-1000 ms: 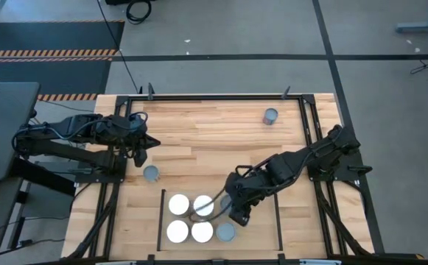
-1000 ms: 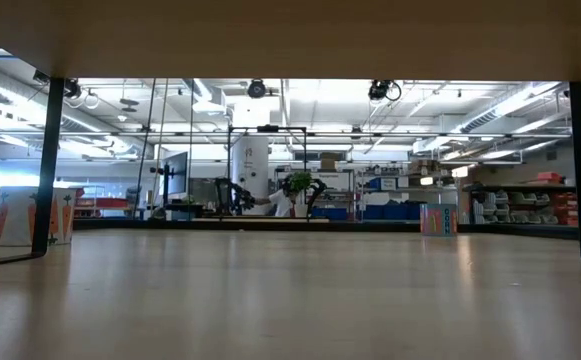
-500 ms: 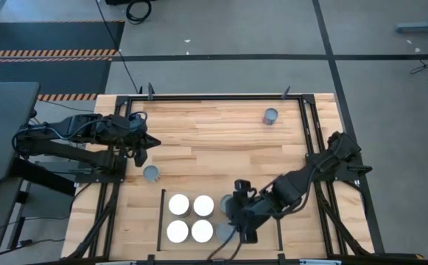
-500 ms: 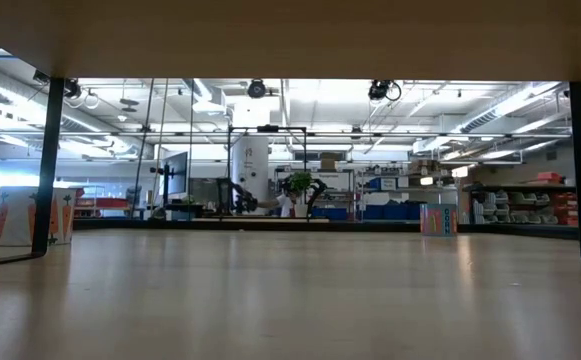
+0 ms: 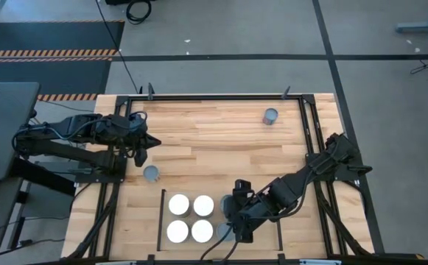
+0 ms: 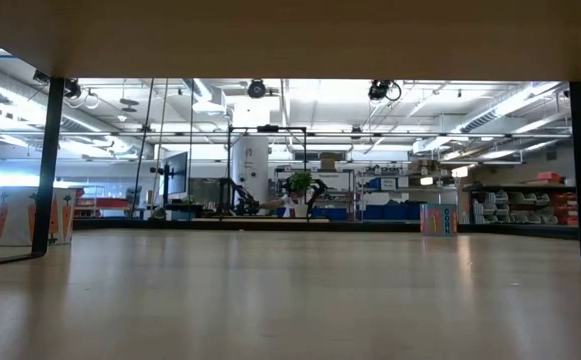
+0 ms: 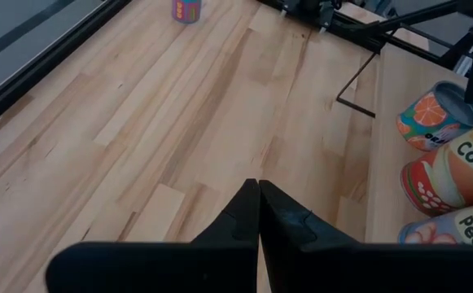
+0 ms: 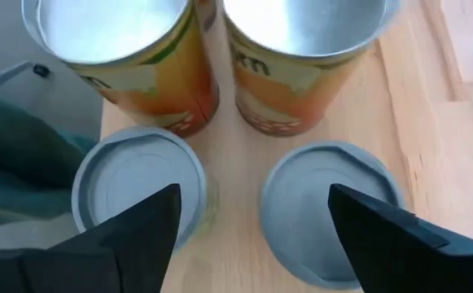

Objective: Pick and place cans onto a shelf
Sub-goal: Adjust the cans on the shelf

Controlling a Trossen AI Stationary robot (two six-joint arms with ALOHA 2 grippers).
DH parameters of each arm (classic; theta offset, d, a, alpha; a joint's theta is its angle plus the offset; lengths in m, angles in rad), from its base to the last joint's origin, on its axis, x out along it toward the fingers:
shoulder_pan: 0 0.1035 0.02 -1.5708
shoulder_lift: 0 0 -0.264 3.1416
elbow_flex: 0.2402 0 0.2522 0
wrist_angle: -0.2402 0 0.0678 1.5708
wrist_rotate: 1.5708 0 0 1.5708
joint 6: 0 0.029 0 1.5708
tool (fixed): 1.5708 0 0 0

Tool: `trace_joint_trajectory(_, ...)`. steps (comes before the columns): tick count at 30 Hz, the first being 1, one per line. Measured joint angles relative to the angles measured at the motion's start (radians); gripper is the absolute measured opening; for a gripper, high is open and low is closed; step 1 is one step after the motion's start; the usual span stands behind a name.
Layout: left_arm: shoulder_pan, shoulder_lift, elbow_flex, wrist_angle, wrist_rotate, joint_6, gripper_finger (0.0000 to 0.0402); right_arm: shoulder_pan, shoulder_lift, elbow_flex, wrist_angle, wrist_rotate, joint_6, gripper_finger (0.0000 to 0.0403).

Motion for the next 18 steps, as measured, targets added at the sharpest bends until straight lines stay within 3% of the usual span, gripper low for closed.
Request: trace_joint_trajectory(18, 0.0, 0.0, 0.0, 0.038, 0.0, 0.001, 0.0009, -0.005, 0.04, 0.002, -0.015, -0.083, -0.162, 0.0284)
